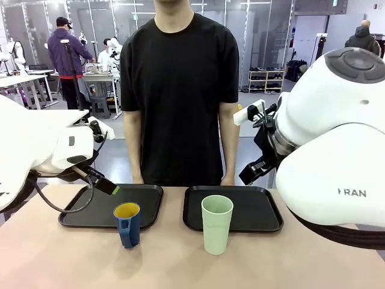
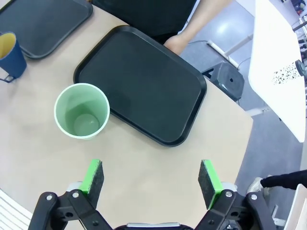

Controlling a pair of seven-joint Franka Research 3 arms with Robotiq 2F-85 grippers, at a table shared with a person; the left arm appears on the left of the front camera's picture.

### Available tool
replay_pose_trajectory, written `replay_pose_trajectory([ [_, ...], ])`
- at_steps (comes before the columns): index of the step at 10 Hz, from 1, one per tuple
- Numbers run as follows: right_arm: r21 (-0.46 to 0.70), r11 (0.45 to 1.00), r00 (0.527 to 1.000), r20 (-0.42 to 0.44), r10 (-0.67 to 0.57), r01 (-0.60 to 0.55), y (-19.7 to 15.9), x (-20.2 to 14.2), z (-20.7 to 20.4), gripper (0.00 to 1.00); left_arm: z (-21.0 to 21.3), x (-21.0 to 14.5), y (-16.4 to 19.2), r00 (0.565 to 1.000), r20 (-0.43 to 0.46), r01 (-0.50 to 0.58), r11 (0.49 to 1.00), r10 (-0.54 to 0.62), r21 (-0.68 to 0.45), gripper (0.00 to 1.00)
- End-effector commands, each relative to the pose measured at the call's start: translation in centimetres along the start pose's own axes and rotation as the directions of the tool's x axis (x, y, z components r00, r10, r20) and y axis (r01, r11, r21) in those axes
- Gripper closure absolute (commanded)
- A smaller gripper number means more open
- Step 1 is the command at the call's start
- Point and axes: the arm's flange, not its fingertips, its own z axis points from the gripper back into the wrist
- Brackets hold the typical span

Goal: Sort and store the cups by type.
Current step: Pick up the Reusable plastic cup.

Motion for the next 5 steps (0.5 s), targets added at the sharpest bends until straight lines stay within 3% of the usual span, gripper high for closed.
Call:
replay_pose_trajectory([
  [1,-0.017,0.999,0.999,-0.009,-0.04,0.04,0.3,-0.9,-0.9,0.0,-0.5,-1.5,-0.5,1.0,-0.02,0.001,1.0,0.0,0.016,0.0],
  [5,-0.001,1.0,1.0,-0.001,-0.01,0.01,0.0,0.0,0.1,0.0,-0.1,0.0,0.0,1.0,-0.002,0.0,1.0,0.0,-0.001,0.0],
])
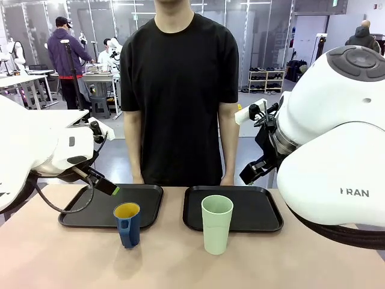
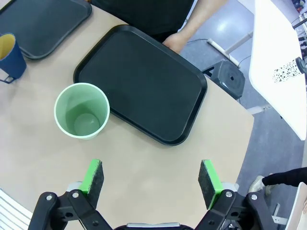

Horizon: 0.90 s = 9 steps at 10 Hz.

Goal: Sort and store the cups by type.
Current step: Pick up the Reusable plastic cup.

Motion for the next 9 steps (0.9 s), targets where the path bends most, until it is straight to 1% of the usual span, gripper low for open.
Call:
replay_pose_trajectory([
  [1,-0.004,1.0,1.0,0.003,-0.001,0.001,0.0,0.0,0.1,0.0,0.1,0.1,0.0,1.0,0.002,0.002,1.0,-0.002,0.004,0.0],
  [2,0.0,1.0,1.0,0.0,0.0,0.0,0.0,0.0,0.0,0.0,0.1,0.1,0.0,1.0,0.002,0.002,1.0,-0.002,0.004,0.0],
  [3,-0.002,1.0,1.0,0.015,-0.02,0.02,-1.6,0.6,-1.1,0.0,0.0,0.0,0.0,1.0,0.0,0.0,1.0,0.0,0.0,0.0],
  [4,0.006,0.998,0.998,-0.024,-0.064,0.064,-3.6,0.9,-2.2,0.0,-0.6,-0.2,1.9,0.999,-0.024,-0.022,1.0,0.023,0.016,0.0],
  [5,0.088,0.991,0.994,-0.028,-0.101,0.104,-5.8,1.5,-3.6,0.0,-1.0,-0.8,4.4,0.998,-0.038,-0.043,0.997,0.046,0.057,0.0],
  [6,0.103,0.987,0.991,-0.048,-0.121,0.126,-7.5,1.7,-4.7,0.0,-1.6,-1.3,7.1,0.997,-0.03,-0.067,0.996,0.069,0.058,0.0],
  [7,0.118,0.985,0.99,-0.079,-0.116,0.125,-9.5,1.7,-6.1,0.0,-2.6,-2.3,10.1,0.993,-0.044,-0.103,0.994,0.105,0.043,0.0],
  [8,0.116,0.983,0.984,-0.121,-0.131,0.145,-11.5,1.7,-7.9,0.0,-3.9,-3.4,13.1,0.985,-0.082,-0.148,0.988,0.152,0.045,0.0],
  [9,0.109,0.976,0.972,-0.166,-0.169,0.189,-13.6,1.7,-9.7,0.0,-5.3,-4.3,15.9,0.981,-0.087,-0.168,0.984,0.172,0.053,0.0],
])
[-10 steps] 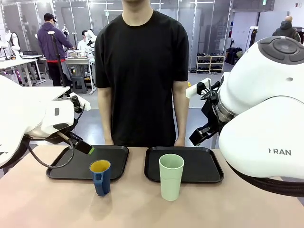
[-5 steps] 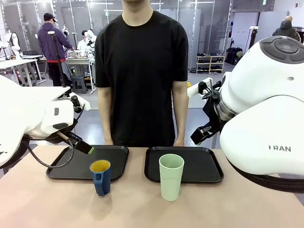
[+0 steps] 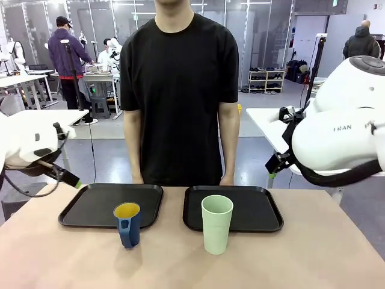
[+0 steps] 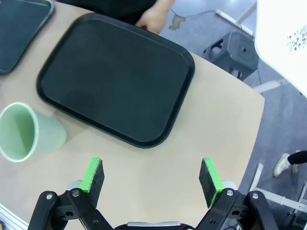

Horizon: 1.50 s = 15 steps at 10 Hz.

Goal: Sort and store the cups by type.
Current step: Pick up the Reusable plastic cup.

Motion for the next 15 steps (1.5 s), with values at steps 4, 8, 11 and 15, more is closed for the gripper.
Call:
replay_pose_trajectory([
  [4,0.057,0.991,0.987,-0.117,-0.112,0.119,-5.7,2.1,-5.0,0.0,-4.6,0.6,6.4,0.996,0.046,-0.08,0.996,0.079,0.038,0.0],
  [8,-0.019,0.982,0.969,-0.158,-0.19,0.19,-6.6,1.8,-5.4,0.0,-5.4,0.6,6.8,0.99,0.082,-0.115,0.993,0.114,0.005,0.0],
  [11,0.032,0.989,0.981,-0.135,-0.139,0.145,-5.9,1.3,-6.0,0.0,-4.4,0.4,5.7,0.995,0.018,-0.103,0.994,0.102,0.038,0.0],
  [15,0.032,0.989,0.981,-0.135,-0.139,0.145,-5.9,1.3,-6.0,0.0,-4.4,0.4,5.7,0.995,0.018,-0.103,0.994,0.102,0.038,0.0],
])
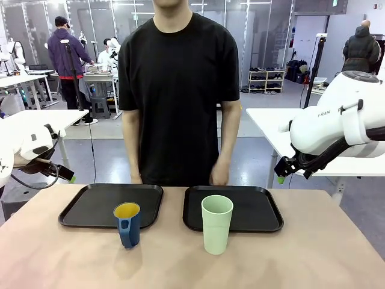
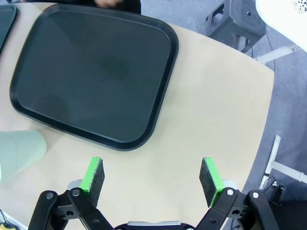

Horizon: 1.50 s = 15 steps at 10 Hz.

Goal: Sort and store the cups by type.
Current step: Pick up the Reusable plastic cup.

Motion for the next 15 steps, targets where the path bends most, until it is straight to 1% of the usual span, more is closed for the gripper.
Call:
replay_pose_trajectory([
  [1,0.008,1.0,1.0,0.006,0.0,0.0,-0.18,0.0,-0.02,0.0,0.12,0.06,0.1,1.0,-0.009,0.016,1.0,-0.016,0.007,0.0],
  [15,0.008,1.0,1.0,0.006,0.0,0.0,-0.18,0.0,-0.02,0.0,0.12,0.06,0.1,1.0,-0.009,0.016,1.0,-0.016,0.007,0.0],
])
